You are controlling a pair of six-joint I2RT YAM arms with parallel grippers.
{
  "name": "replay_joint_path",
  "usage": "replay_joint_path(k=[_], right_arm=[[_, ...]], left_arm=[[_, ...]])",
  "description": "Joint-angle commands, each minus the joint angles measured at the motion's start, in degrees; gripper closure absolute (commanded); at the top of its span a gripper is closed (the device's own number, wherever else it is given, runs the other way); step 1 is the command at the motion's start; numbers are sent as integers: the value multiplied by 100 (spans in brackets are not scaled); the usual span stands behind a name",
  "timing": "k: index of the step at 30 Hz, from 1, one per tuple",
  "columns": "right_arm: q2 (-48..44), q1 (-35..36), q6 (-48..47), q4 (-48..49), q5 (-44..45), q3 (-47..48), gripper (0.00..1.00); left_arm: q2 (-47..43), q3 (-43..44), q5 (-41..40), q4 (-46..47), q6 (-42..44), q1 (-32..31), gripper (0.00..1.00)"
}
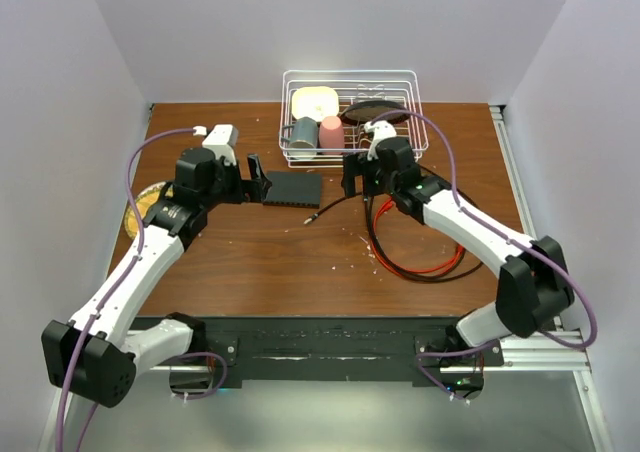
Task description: Insert the plug into the switch port
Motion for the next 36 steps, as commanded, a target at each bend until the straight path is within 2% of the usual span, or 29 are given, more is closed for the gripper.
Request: replay_joint_path(k=[1, 5, 8, 9, 13, 17, 27, 33, 35, 36], right_arm=[[317, 282, -200, -79, 216, 10, 1], [730, 380, -113, -210, 505, 160, 2], [1073, 380, -42, -298, 743, 239, 7], [1152, 380, -33, -359, 918, 309, 12], [1547, 388, 28, -352, 1262, 380, 22], [1750, 380, 98, -299, 1701, 459, 32], [2357, 371, 72, -334, 1868, 784, 54], [2120, 284, 239, -229, 1791, 626, 54], [1962, 187, 300, -123, 1580, 521, 52], [1892, 73, 336, -71, 1396, 468, 48]], left_arm=[[95, -16, 378, 283, -82, 44, 0], [560, 28, 572, 248, -82, 44, 0], [920, 142, 835, 169, -99, 44, 0], [1000, 151, 940, 186, -108, 44, 0], [1255, 247, 1459, 204, -126, 35, 0], [1335, 222, 1477, 230, -117, 35, 0], [1642, 239, 1521, 160, -99, 35, 0], [1783, 274, 1583, 142, -99, 35, 0], [1827, 274, 1592, 134, -99, 35, 0], [1844, 274, 1592, 133, -91, 35, 0]])
